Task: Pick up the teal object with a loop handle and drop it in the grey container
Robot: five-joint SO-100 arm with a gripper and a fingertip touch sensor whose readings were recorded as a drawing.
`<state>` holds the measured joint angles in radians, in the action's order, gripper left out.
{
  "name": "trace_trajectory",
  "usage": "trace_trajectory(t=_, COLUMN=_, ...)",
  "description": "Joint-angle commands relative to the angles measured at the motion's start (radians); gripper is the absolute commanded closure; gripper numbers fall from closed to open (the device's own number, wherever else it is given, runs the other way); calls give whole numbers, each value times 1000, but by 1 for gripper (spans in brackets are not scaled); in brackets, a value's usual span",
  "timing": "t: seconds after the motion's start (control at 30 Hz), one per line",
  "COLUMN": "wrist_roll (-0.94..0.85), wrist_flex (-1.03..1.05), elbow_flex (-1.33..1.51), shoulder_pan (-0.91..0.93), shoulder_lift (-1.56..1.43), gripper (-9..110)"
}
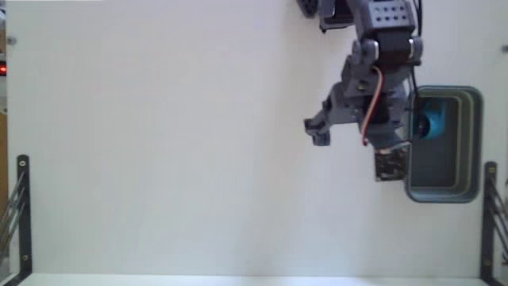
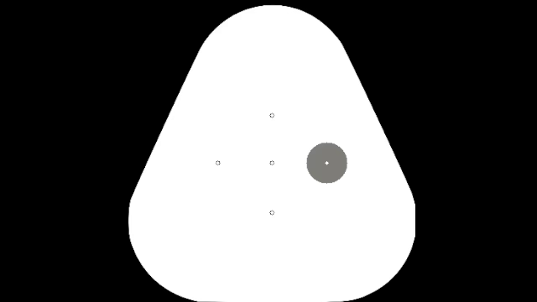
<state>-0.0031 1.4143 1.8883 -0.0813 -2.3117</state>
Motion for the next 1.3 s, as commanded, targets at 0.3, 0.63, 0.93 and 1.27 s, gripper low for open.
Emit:
trace_trajectory(t=0.3, wrist_roll=3, wrist_flex=16, elbow_flex=90, shoulder_pan=65, shoulder_lift=-148, gripper=-9)
trace_trajectory(t=0.63, wrist_roll=3, wrist_flex=16, elbow_flex=111, shoulder_pan=81, shoulder_lift=-169, gripper=-9)
trace_trajectory(t=0.93, wrist_roll=3, wrist_flex=16, elbow_flex=111, shoulder_pan=81, shoulder_lift=-169, gripper=-9)
trace_trajectory(t=1.27, wrist_roll=3, wrist_flex=16, elbow_flex=111, shoulder_pan=81, shoulder_lift=-169, gripper=-9)
